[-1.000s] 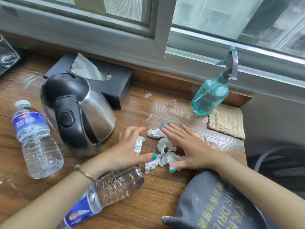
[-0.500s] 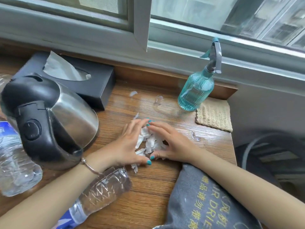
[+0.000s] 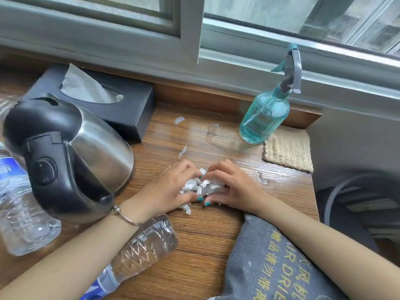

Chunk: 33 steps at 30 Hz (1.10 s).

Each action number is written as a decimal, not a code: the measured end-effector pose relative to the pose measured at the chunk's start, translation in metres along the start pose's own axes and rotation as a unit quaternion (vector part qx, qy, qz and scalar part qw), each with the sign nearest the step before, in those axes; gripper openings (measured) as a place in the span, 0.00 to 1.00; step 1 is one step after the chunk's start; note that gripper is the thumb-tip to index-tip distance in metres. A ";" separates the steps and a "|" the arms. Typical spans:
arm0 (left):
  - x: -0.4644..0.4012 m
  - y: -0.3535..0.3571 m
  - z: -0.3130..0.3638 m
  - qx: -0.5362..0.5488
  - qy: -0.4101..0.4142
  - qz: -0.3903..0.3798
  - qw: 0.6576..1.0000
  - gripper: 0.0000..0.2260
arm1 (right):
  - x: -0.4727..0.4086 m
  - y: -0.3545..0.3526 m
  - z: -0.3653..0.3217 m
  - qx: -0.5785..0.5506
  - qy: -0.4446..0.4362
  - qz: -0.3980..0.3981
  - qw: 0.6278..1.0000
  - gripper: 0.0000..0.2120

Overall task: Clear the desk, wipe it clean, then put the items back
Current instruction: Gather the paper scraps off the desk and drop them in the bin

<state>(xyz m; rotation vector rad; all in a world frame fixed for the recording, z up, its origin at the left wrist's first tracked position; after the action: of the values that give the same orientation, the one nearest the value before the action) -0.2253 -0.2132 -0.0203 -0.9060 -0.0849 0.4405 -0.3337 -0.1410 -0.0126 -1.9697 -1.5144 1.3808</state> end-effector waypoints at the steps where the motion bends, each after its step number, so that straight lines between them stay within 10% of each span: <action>1: -0.001 -0.002 0.002 -0.007 0.012 0.005 1.000 0.19 | 0.000 0.001 0.001 -0.001 0.007 0.000 1.000 0.23; 16: -0.021 -0.059 0.045 0.117 -0.025 0.163 0.979 0.07 | -0.031 -0.063 -0.001 -0.125 0.148 0.092 0.977 0.11; 33: 0.020 -0.061 0.152 0.259 0.069 0.072 0.961 0.03 | 0.050 -0.143 -0.110 -0.059 0.252 0.262 0.930 0.13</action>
<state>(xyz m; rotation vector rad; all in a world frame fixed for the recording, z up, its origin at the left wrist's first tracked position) -0.2257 -0.1249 0.1187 -0.4241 0.2183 0.5032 -0.3278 -0.0078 0.1178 -2.6677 -0.8871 0.8312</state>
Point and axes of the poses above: each hand's wrist, its own x-axis away from the middle knuckle, its own y-axis out of the palm, z = x × y, the point moved 8 cm from there along -x, towards the middle knuckle, and after that the axes turned 12 degrees about z, right-handed, at the moved point
